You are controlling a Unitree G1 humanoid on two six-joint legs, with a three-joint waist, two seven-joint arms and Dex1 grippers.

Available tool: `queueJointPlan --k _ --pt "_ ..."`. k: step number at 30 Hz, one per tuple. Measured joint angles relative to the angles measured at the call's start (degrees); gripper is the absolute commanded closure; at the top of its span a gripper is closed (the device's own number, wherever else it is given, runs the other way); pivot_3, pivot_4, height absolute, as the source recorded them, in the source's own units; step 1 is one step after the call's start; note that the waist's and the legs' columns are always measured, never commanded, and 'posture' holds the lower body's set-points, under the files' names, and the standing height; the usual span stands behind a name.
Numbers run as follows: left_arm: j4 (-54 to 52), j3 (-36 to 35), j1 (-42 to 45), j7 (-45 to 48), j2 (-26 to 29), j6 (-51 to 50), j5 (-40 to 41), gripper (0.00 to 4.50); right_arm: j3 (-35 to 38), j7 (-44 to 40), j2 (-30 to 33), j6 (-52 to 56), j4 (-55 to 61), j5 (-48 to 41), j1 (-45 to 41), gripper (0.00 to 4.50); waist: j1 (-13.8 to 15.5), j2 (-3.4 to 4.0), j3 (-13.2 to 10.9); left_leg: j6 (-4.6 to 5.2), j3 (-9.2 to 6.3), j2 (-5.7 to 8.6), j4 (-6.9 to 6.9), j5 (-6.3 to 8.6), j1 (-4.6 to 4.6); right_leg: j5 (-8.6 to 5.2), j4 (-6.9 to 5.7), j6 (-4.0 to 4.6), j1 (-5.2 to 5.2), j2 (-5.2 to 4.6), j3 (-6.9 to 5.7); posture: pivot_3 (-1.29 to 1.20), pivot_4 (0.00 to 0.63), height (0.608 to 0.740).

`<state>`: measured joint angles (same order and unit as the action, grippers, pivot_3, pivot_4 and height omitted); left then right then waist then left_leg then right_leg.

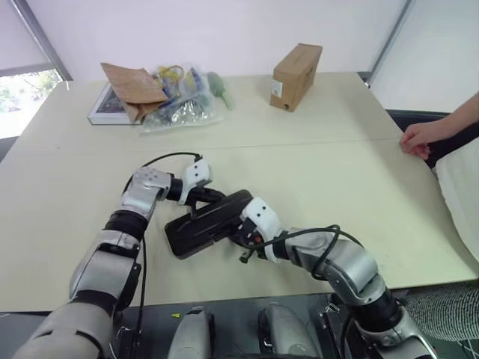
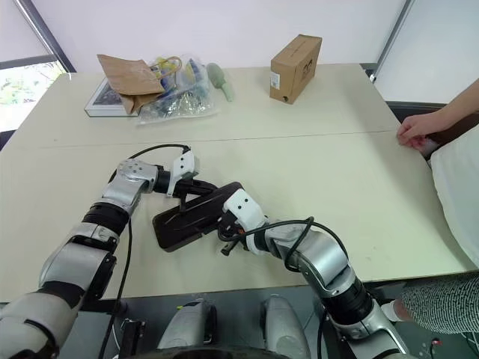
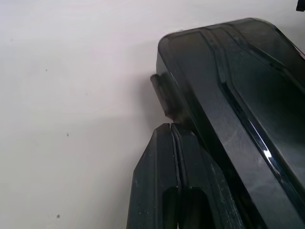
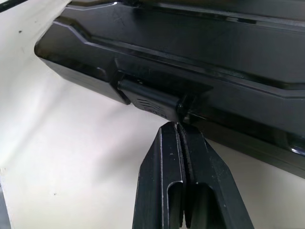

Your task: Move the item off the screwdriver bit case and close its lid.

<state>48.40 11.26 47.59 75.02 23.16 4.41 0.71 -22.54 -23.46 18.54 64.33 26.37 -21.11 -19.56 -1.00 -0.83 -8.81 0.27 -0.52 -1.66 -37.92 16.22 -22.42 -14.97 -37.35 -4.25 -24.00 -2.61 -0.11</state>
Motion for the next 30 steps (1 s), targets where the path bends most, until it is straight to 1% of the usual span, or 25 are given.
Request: queueJointPlan --k 2,5,7,9,13,15,18,21,23,24,27,30 --pt "0.7 -0.1 0.4 0.0 -0.2 0.4 0.0 4.50 0.0 -0.5 0.5 0.0 -0.2 0.0 -0.4 4.45 0.1 0.00 0.0 0.00 0.00 0.00 -0.01 0.00 0.00 0.00 0.00 0.00 0.00 0.00 0.00 0.00 0.150 0.740" --pt "1.2 -0.2 0.6 -0.3 -0.7 1.3 0.0 4.50 0.0 -2.7 3.4 -0.2 0.5 -0.4 -1.1 4.45 0.2 0.00 0.0 0.00 0.02 0.00 -0.01 0.00 -0.01 0.00 0.01 0.00 0.00 -0.02 0.00 0.00 0.150 0.740" --pt "1.3 -0.6 0.6 -0.7 -0.3 1.2 0.0 4.50 0.3 -4.5 6.9 -0.8 1.4 -0.4 -1.2 4.45 0.2 -0.01 0.0 0.01 0.02 0.01 -0.02 0.01 -0.03 0.00 0.03 0.00 0.00 -0.03 0.00 0.00 0.150 0.740" --pt "1.1 -1.6 0.2 -1.8 0.8 0.8 0.4 4.50 0.8 -7.2 12.1 -1.9 2.9 -0.5 -0.7 4.45 0.2 -0.03 0.0 0.02 0.02 0.01 -0.02 0.01 -0.04 0.00 0.03 0.00 -0.01 -0.03 0.00 0.00 0.150 0.740" --pt "-2.7 -5.0 -1.0 -4.9 1.7 -2.7 2.7 4.50 2.9 -11.2 18.1 -3.9 4.6 -0.7 1.0 4.45 0.2 -0.04 -0.1 0.04 0.00 -0.01 -0.02 0.03 -0.04 0.00 0.02 0.00 -0.02 -0.02 0.01 0.00 0.150 0.740" --pt "-7.0 -7.5 -2.9 -7.5 2.2 -5.4 4.6 4.50 4.5 -13.4 22.0 -5.2 6.1 -1.1 1.8 4.45 0.1 -0.07 -0.1 0.04 0.02 -0.02 -0.02 0.03 -0.04 0.00 0.02 0.00 -0.02 -0.04 0.03 0.00 0.150 0.740" --pt "-14.7 -10.3 -6.7 -10.8 3.8 -9.6 6.7 4.50 8.0 -15.5 25.6 -7.1 7.0 -1.2 3.0 4.45 0.1 -0.08 -0.2 0.04 0.02 -0.04 -0.02 0.03 -0.03 0.00 0.02 0.00 -0.02 -0.04 0.03 0.00 0.150 0.740" --pt "-25.2 -12.5 -11.9 -13.1 5.7 -15.6 9.4 4.50 11.9 -17.4 29.4 -8.7 8.4 -1.6 4.1 4.45 0.2 -0.08 -0.2 0.03 0.01 -0.08 -0.02 0.03 -0.03 0.00 0.02 0.00 -0.03 -0.05 0.06 0.00 0.150 0.740" --pt "-37.0 -14.3 -17.7 -14.9 8.0 -22.1 12.3 4.50 16.1 -18.6 31.8 -9.8 9.6 -2.1 5.9 4.45 0.2 -0.06 -0.2 0.03 -0.04 -0.12 -0.01 0.03 -0.03 0.00 0.03 0.00 -0.02 -0.08 0.11 0.00 0.150 0.740" --pt "-41.2 -15.1 -19.9 -15.5 8.7 -24.7 13.6 4.50 17.6 -19.1 32.8 -10.0 9.9 -2.4 6.6 4.45 0.3 -0.06 -0.2 0.03 -0.05 -0.16 -0.01 0.03 0.00 0.00 0.03 0.00 0.00 -0.09 0.12 0.00 0.150 0.740" --pt "-54.3 -16.8 -26.7 -17.9 10.3 -33.1 18.1 4.50 21.2 -19.9 34.0 -10.8 10.9 -2.9 8.8 4.45 0.4 -0.06 -0.2 0.02 -0.05 -0.16 -0.01 0.03 0.04 0.00 0.05 0.01 0.04 -0.12 0.12 0.00 0.150 0.740" --pt "-63.2 -17.7 -31.9 -20.4 10.5 -39.0 22.0 4.50 22.7 -20.2 34.1 -11.5 11.5 -3.3 10.1 4.45 0.4 -0.05 -0.3 0.02 -0.04 -0.15 -0.01 0.03 0.05 0.00 0.11 0.01 0.06 -0.12 0.13 0.00 0.150 0.740"
